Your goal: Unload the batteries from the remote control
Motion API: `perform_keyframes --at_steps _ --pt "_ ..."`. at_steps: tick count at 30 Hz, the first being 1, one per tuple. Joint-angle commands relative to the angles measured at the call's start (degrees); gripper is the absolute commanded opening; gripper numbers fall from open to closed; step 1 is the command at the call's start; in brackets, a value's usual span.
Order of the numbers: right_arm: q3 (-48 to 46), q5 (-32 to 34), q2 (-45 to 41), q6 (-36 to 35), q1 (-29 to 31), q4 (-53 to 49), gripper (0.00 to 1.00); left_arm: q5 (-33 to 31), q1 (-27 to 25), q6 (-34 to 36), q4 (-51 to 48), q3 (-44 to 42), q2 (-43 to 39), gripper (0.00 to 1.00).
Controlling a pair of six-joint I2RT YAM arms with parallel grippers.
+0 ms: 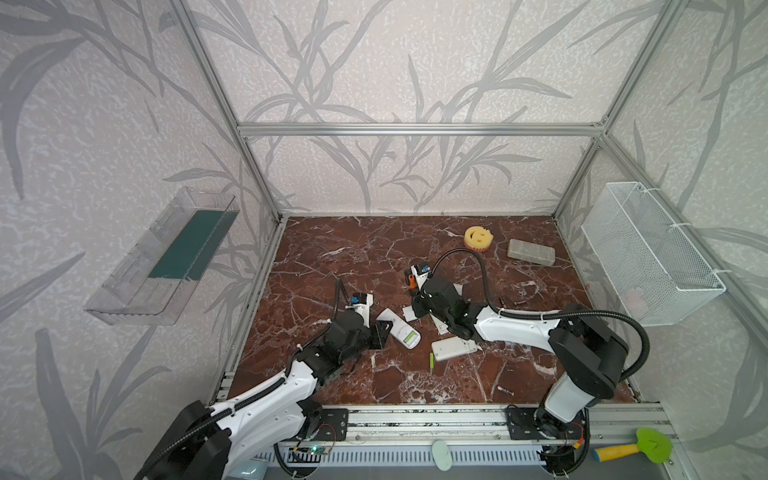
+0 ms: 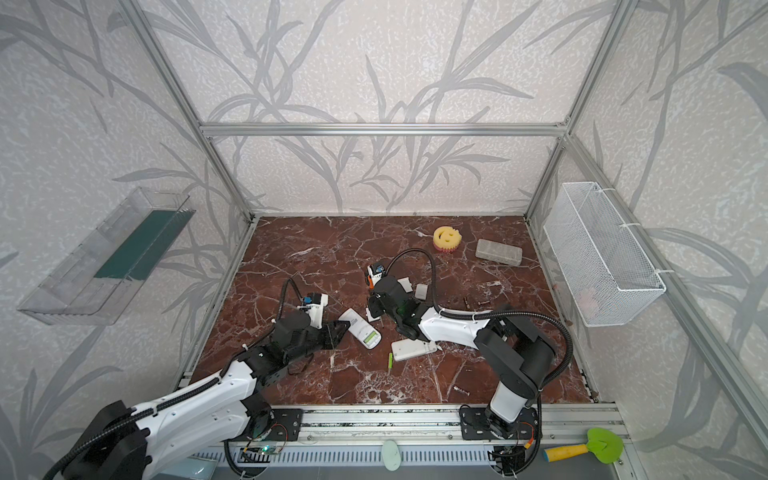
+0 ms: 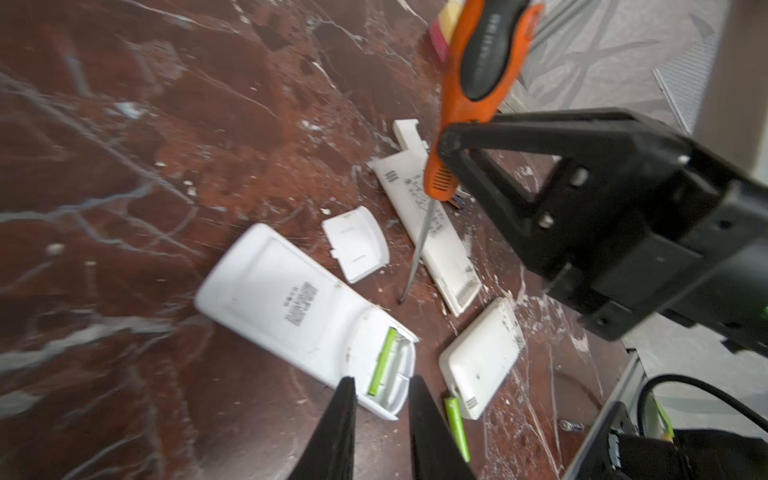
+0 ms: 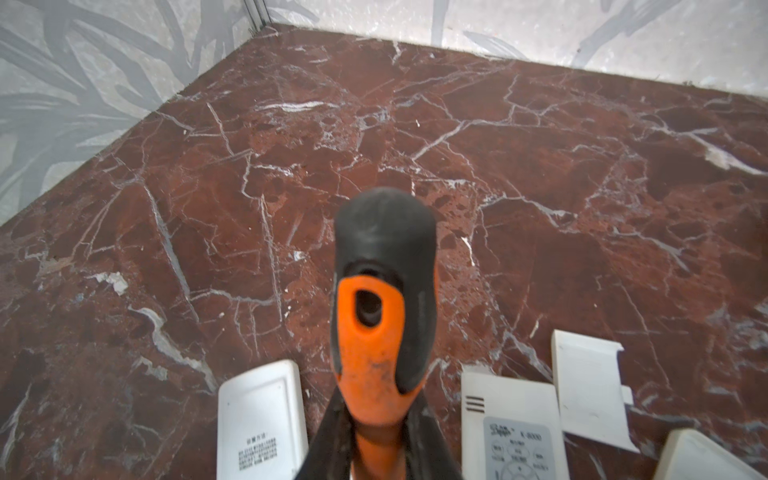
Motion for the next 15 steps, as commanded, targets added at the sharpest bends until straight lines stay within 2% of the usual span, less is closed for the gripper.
perform_keyframes --at_steps 1,13,15 --pt "3.8 -1.7 3.4 -0.8 1.3 3.9 0.00 2.7 3.4 3.2 -6.7 1.7 -1.4 0.25" --pt "10.9 -10.4 9.8 -3.2 3.0 5.6 0.00 3.6 6.4 3.6 -7.8 1.4 -0.9 0.25" --pt "11.0 -10.2 8.5 -3.9 2.9 4.9 0.00 2.6 7.1 3.7 -8.4 2.3 0.2 0.31"
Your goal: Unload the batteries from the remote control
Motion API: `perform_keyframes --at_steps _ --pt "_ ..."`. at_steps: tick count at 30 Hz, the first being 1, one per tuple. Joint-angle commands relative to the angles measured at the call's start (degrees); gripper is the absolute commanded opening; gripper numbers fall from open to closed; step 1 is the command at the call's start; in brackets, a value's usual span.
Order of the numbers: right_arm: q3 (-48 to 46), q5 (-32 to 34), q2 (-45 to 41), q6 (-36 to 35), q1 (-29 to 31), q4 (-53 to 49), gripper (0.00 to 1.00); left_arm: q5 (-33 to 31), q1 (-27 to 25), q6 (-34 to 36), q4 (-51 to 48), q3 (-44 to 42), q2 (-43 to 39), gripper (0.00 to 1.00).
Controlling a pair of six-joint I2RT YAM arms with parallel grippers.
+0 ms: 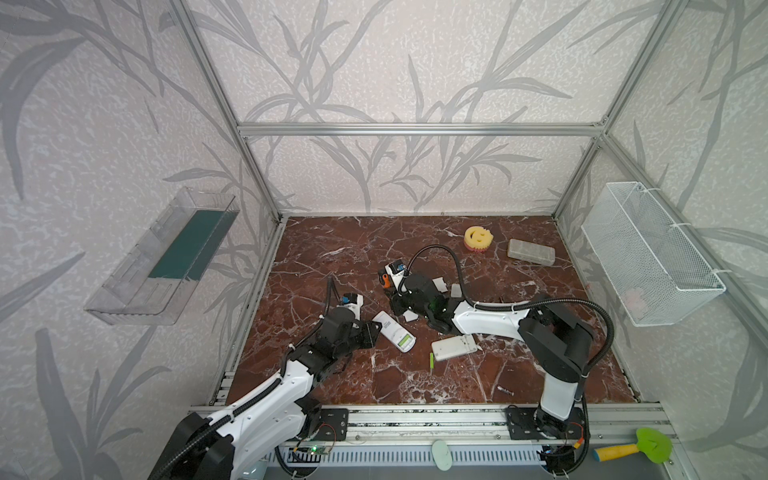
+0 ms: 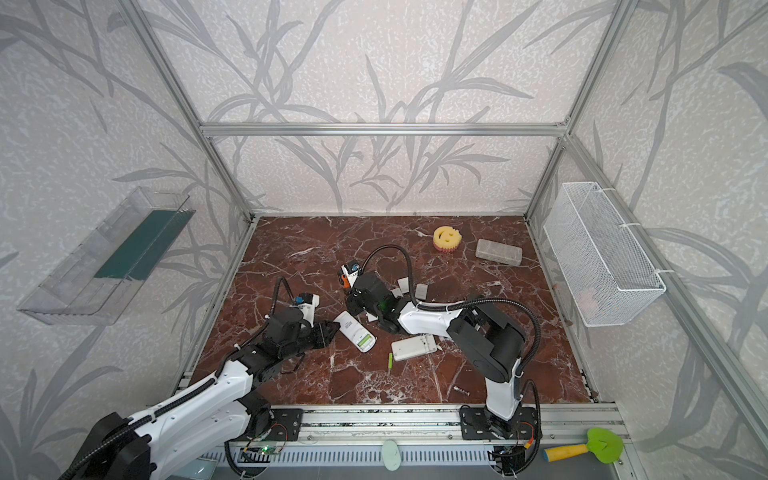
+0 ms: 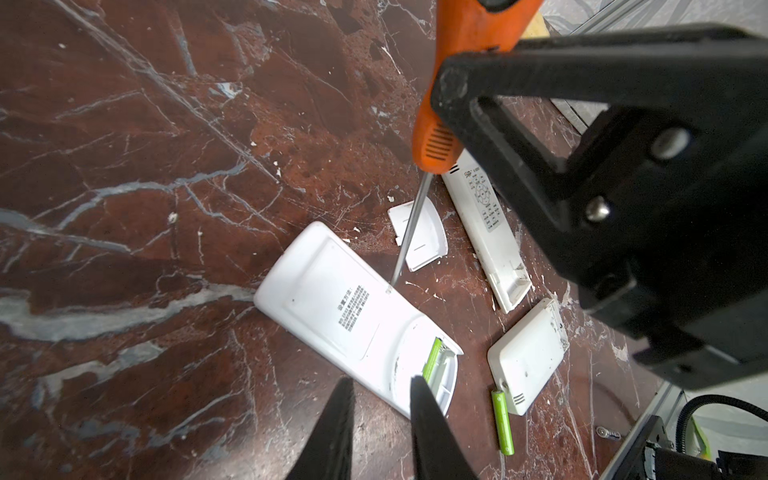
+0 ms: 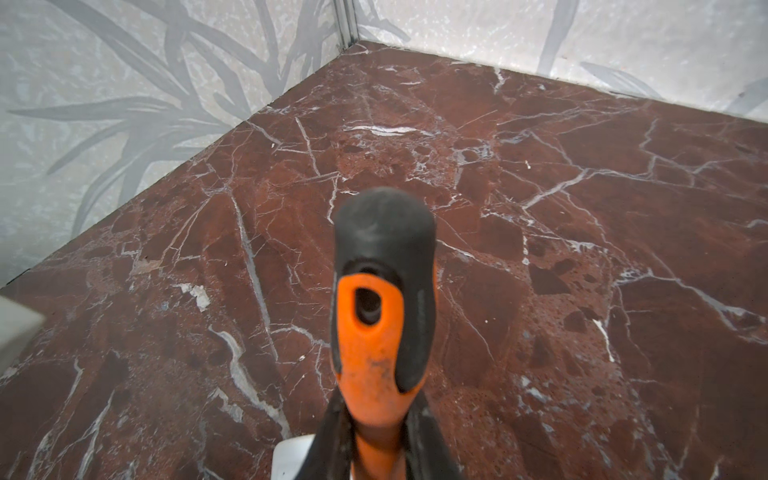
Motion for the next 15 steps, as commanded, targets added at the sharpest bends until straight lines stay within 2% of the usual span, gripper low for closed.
perform_keyframes --at_steps 1,4,7,11,15 --pt "1.3 -1.5 -1.9 -1.7 0.1 0.9 0.00 -0.7 1.4 1.3 -2.3 2.8 1.8 0.34" --pt "0.8 2.0 -5.9 -1.8 -0.1 -2.9 0.00 0.3 3.3 3.1 -3.1 6.8 6.7 0.35" --pt "-2.2 5.3 -11.4 0.0 -0.5 -5.1 0.00 3.0 4.9 5.4 -3.9 12.8 14.0 0.33" --pt "-7.7 8.0 -17.6 4.9 -0.5 -6.4 0.00 4.5 5.5 7.7 -3.3 19.4 24.8 0.30" --pt "-12.3 11.1 -21.9 8.6 0.6 -7.9 0.00 9.8 5.6 9.2 -4.5 26.5 35.8 0.27"
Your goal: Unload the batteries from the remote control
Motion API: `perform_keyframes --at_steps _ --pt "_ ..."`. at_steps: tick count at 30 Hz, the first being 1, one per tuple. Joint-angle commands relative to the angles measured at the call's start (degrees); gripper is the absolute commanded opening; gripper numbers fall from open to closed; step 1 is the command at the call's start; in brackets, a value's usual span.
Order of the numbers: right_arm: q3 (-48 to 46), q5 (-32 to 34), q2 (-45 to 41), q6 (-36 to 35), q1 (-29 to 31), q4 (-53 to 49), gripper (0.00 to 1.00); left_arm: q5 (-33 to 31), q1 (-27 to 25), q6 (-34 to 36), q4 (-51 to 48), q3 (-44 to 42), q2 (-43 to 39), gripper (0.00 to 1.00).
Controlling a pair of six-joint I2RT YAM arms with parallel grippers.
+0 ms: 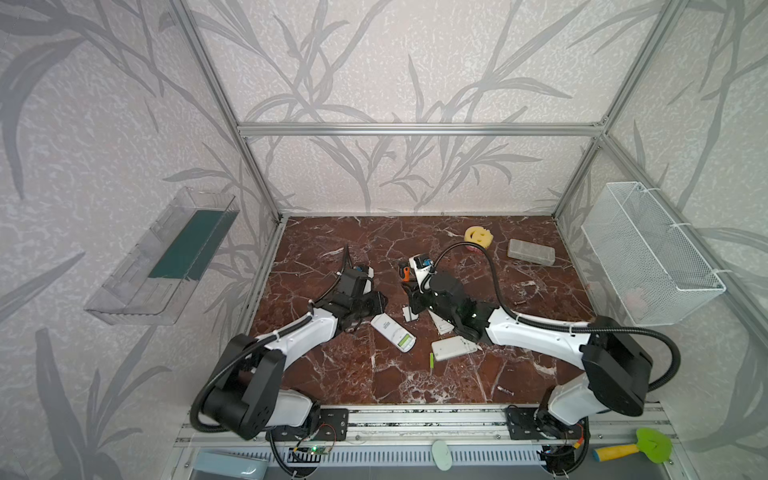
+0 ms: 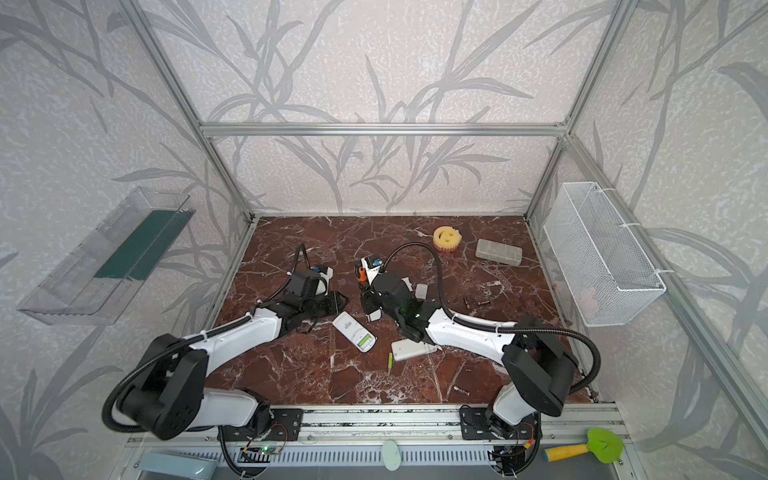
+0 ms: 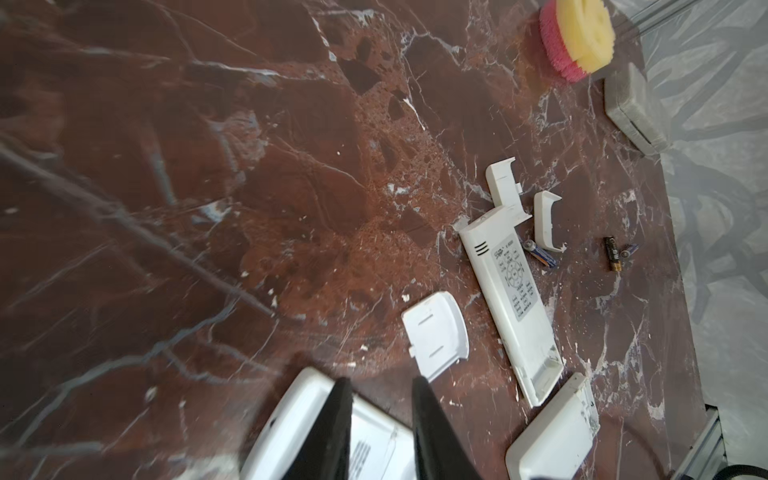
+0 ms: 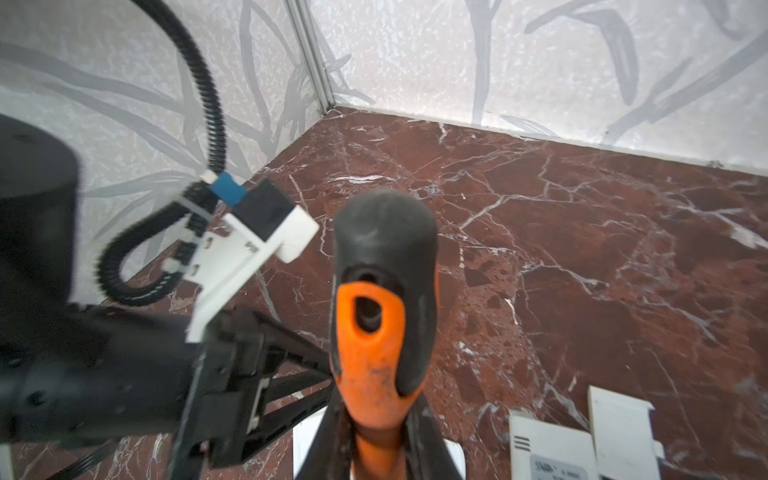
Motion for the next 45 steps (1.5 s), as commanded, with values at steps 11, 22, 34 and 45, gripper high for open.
perform_keyframes --at_steps 11,22,34,45 --pt "-5.9 6.4 -5.1 8.2 1.0 -4.0 0.00 1.6 -0.4 2.1 -10.8 10.3 15.6 0.29" --pt "-5.0 5.9 -3.5 10.1 1.0 -3.2 0.00 1.9 -2.0 -0.8 -10.6 3.5 9.3 0.29" --pt "-4.6 14.7 -0.1 12.6 1.0 3.5 0.00 -1.5 -1.6 -0.8 -14.0 3.8 -0.9 0.39" --pt "-5.5 27.7 3.3 20.4 4.4 6.2 0.00 -1.1 -1.6 -6.5 -11.8 -7.7 -10.9 0.41"
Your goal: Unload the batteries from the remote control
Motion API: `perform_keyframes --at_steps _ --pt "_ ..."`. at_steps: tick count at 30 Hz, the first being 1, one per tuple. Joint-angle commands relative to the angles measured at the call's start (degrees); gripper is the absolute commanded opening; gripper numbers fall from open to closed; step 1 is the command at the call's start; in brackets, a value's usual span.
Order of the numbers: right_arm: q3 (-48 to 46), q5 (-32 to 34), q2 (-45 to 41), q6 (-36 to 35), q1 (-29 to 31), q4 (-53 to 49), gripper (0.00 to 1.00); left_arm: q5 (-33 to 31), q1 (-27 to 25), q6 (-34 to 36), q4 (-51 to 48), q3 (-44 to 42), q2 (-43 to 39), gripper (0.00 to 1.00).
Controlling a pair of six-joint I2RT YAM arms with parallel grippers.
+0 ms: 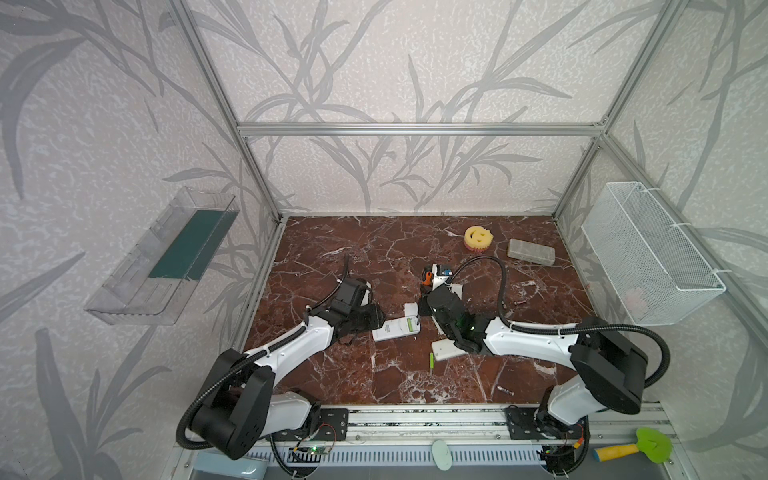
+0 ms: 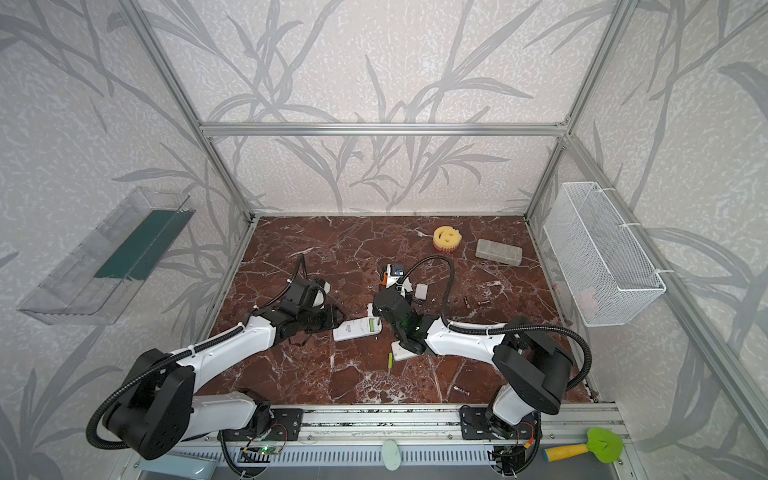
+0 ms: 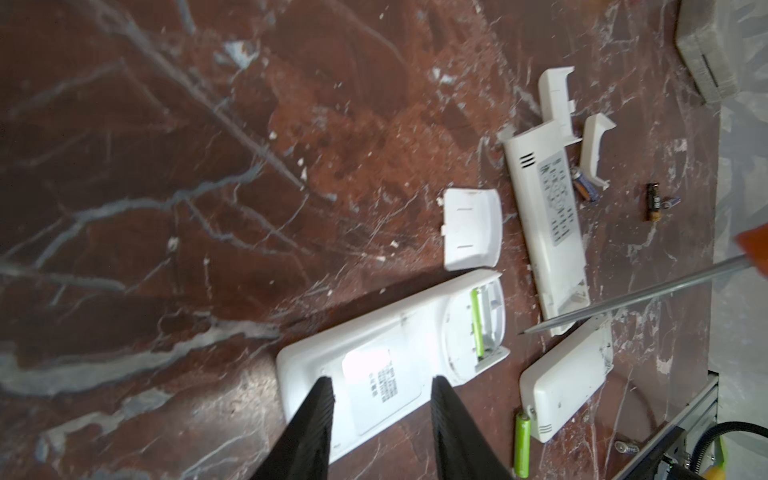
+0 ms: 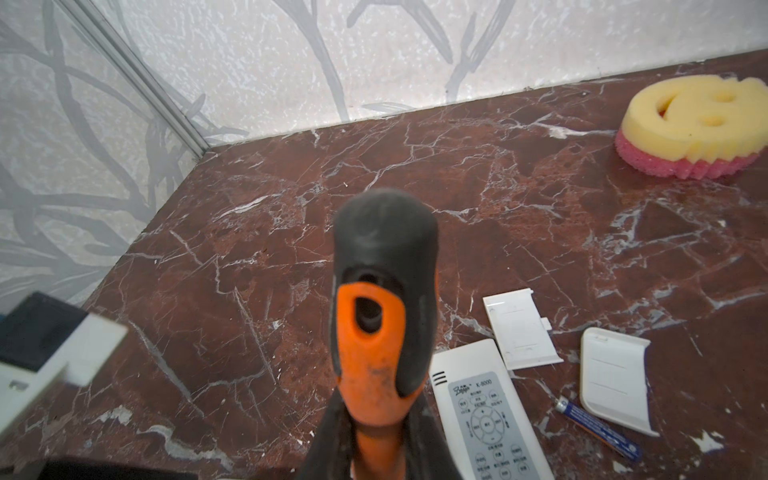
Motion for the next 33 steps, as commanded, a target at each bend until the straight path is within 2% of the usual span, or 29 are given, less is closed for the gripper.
perform_keyframes --at_steps 1,6,11,15,23,25,26,28,29,30,33 --pt "0.4 5.7 0.7 4.2 1.6 2.3 0.00 -0.3 0.0 -2.0 -0.4 -2.4 -2.3 0.41" --pt "0.3 3.9 -1.3 6.4 1.6 0.8 0.00 3.2 -2.5 3.9 7.7 -5.3 -9.5 0.43" --pt "3.6 1.9 -5.0 7.6 1.5 -5.9 0.00 -3.6 -14.7 18.2 19.4 -6.4 -14.7 0.45" --pt "4.3 -0.5 -7.6 9.7 1.4 -8.8 0.00 -6.1 -16.4 20.8 29.2 -7.3 -10.5 0.46" --pt "3.5 -3.0 -12.3 12.4 1.4 -11.4 0.00 -4.4 -16.6 23.0 37.8 -4.3 0.3 0.47" --pt "3.3 -3.0 -13.2 12.3 1.4 -11.8 0.00 -4.1 -16.6 23.4 38.7 -4.1 0.9 0.41" --pt "3.3 -3.2 -13.6 12.0 1.4 -12.0 0.00 -3.7 -16.6 23.6 38.8 -3.9 0.9 0.32" --pt "3.4 -4.9 -14.3 9.3 1.2 -11.5 0.00 -2.9 -16.5 24.6 38.5 -3.8 0.2 0.06" --pt "4.1 -7.1 -14.3 7.1 1.0 -12.2 0.00 -3.1 -16.5 25.1 37.6 -3.7 -0.1 0.00" --pt "4.9 -9.2 -14.4 5.7 0.4 -13.5 0.04 -2.5 -16.3 25.5 36.3 -3.4 -0.4 0.00" --pt "4.6 -18.4 -15.9 3.3 -2.8 -14.4 0.41 3.3 -14.8 27.4 34.2 -3.2 -1.7 0.00"
